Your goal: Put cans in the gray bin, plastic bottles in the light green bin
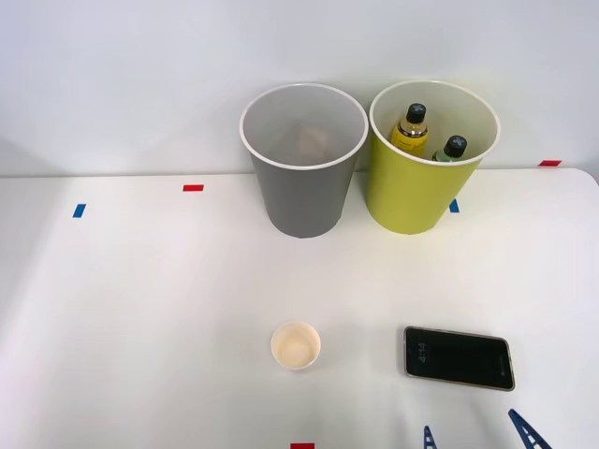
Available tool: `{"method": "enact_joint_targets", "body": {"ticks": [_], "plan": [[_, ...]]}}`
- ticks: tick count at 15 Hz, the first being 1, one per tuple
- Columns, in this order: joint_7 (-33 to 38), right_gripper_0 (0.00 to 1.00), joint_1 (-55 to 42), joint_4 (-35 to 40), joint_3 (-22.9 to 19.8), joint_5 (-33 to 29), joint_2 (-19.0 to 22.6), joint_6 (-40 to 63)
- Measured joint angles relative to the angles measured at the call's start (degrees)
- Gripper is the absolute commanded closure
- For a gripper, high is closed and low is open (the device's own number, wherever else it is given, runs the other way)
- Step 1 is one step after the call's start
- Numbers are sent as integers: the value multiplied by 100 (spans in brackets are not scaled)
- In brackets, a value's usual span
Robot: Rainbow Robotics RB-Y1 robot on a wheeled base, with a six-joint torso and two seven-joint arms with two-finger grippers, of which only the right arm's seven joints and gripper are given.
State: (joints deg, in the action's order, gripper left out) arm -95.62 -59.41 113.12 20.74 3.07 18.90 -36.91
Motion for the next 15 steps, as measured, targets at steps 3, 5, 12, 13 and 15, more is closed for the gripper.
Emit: {"method": "enact_joint_targets", "body": {"ticks": [3, 5, 12, 13, 15], "plan": [[0, 0, 0, 0, 0, 0, 0, 0], [0, 0, 0, 0, 0, 0, 0, 0], [0, 0, 0, 0, 0, 0, 0, 0], [0, 0, 0, 0, 0, 0, 0, 0], [0, 0, 0, 0, 0, 0, 0, 0]]}}
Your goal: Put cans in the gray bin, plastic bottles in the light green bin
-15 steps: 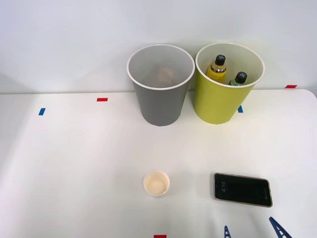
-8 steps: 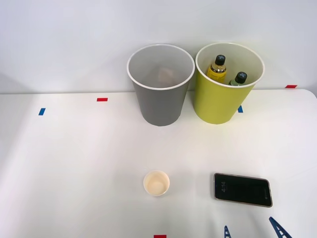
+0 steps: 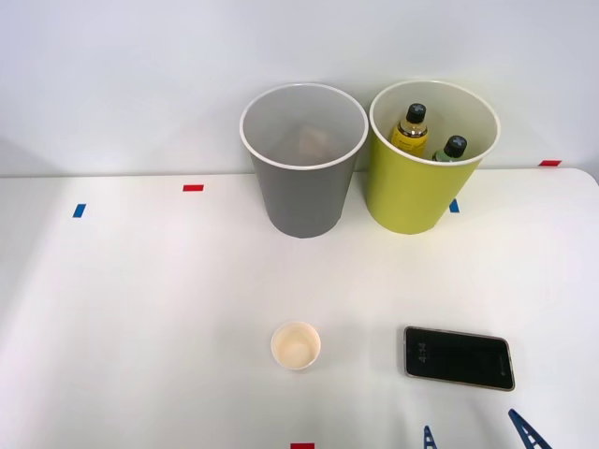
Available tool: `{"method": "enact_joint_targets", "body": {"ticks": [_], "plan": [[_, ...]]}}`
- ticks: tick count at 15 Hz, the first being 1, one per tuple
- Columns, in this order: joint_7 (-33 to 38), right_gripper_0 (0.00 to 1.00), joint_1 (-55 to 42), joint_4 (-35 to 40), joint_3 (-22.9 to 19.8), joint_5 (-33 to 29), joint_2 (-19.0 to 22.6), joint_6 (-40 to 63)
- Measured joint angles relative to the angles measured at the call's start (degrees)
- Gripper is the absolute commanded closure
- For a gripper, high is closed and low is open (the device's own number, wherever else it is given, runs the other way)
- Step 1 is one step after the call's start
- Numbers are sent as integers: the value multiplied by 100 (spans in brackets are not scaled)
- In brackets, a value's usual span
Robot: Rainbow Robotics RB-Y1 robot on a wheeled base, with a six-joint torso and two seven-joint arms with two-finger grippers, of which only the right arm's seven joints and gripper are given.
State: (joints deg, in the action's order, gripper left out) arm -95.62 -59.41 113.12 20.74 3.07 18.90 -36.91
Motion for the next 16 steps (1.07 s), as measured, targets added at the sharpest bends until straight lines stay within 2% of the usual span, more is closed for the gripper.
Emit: {"method": "enact_joint_targets", "body": {"ticks": [16], "plan": [[0, 0, 0, 0, 0, 0, 0, 0]]}}
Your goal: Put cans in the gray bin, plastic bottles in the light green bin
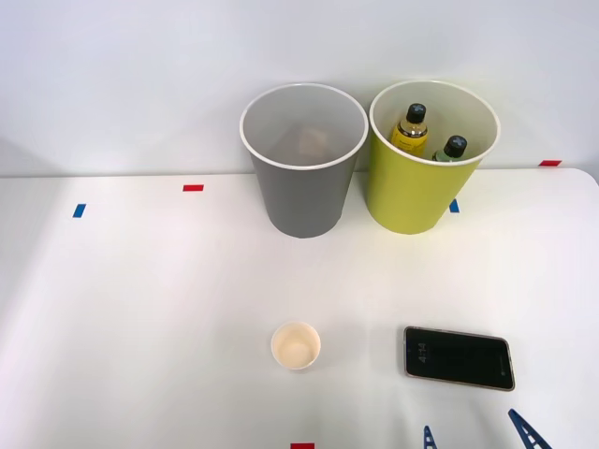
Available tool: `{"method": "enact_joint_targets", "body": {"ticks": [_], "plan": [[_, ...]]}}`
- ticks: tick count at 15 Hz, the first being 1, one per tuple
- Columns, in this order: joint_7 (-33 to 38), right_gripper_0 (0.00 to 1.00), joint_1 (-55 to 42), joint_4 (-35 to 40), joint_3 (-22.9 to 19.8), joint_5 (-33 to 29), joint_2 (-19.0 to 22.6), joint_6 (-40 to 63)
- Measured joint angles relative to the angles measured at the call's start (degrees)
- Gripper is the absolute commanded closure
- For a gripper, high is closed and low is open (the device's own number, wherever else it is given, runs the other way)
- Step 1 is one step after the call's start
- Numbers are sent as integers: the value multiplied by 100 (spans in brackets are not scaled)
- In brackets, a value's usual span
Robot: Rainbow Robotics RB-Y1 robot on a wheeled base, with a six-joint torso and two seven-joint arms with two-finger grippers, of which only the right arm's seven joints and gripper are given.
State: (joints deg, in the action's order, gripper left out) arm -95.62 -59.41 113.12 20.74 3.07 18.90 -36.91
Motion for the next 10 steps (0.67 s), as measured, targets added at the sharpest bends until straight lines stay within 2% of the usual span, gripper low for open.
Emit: {"method": "enact_joint_targets", "body": {"ticks": [10], "plan": [[0, 0, 0, 0, 0, 0, 0, 0]]}}
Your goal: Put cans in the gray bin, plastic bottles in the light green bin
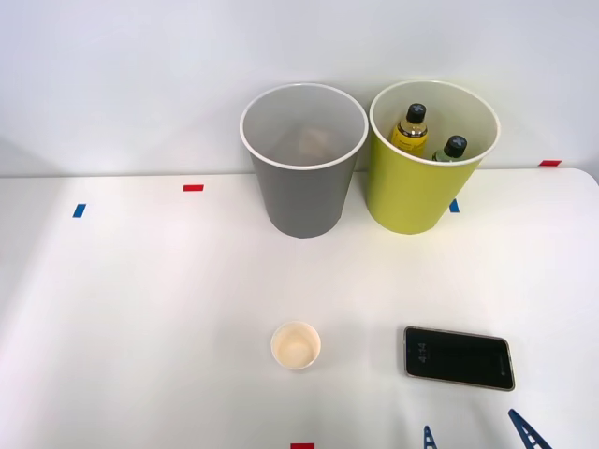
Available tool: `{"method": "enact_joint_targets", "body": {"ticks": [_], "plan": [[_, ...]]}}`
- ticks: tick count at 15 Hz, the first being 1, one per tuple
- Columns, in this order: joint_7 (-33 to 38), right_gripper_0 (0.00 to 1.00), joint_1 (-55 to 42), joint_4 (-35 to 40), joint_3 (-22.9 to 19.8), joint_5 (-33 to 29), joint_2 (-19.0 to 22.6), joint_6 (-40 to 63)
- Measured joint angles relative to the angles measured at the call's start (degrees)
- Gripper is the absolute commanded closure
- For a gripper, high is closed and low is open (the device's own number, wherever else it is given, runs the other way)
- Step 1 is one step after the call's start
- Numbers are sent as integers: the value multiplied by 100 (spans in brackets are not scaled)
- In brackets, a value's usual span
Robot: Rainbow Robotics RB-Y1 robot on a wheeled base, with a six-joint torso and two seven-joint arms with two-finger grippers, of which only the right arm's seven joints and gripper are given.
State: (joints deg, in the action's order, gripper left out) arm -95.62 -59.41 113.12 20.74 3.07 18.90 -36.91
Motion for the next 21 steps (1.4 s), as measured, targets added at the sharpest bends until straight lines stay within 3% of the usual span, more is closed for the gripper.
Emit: {"method": "enact_joint_targets", "body": {"ticks": [21], "plan": [[0, 0, 0, 0, 0, 0, 0, 0]]}}
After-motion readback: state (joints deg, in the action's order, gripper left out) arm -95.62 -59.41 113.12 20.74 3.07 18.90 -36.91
